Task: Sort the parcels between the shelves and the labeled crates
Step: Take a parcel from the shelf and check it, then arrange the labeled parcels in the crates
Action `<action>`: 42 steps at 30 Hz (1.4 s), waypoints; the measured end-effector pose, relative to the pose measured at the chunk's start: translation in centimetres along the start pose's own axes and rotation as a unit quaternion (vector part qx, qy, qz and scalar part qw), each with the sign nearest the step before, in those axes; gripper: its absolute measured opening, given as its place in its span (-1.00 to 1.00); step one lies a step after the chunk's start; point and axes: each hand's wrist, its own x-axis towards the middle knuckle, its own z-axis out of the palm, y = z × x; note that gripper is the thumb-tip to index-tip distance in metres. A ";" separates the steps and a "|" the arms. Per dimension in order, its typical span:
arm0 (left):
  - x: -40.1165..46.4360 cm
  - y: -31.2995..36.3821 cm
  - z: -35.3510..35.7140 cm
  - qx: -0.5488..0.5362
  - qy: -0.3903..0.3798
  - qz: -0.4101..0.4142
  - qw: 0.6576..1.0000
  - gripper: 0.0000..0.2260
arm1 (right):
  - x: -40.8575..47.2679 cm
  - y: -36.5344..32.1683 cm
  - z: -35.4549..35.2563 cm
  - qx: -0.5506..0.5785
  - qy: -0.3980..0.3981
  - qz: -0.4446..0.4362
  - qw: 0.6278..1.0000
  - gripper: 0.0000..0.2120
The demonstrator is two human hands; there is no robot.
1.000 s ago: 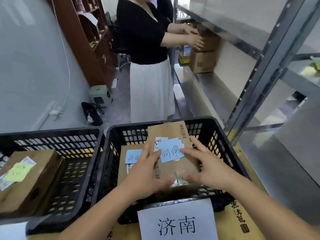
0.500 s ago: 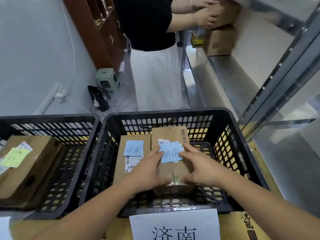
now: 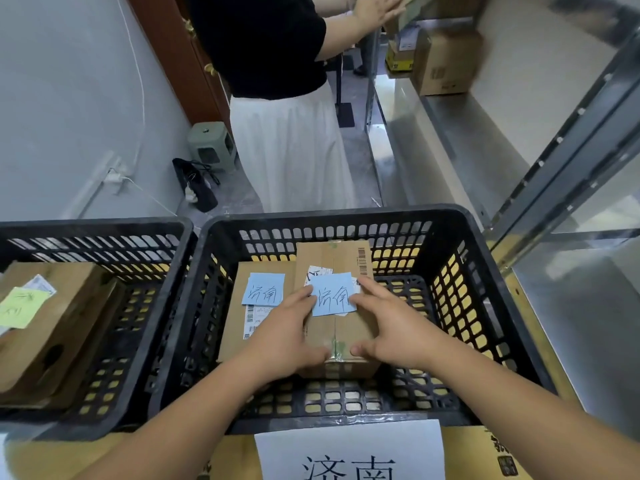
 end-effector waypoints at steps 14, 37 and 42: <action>-1.4 1.9 -2.1 0.086 -0.004 0.032 0.996 -0.19 | -3.8 -2.0 -2.1 0.024 0.029 0.054 0.998 -0.10; -9.2 22.6 5.3 0.144 -0.185 0.498 0.835 -0.25 | -37.0 -5.2 3.4 0.094 0.379 0.374 0.841 -0.22; -10.6 26.3 10.0 0.155 -0.256 0.500 0.812 -0.29 | -41.6 -2.0 7.0 0.143 0.410 0.430 0.792 -0.20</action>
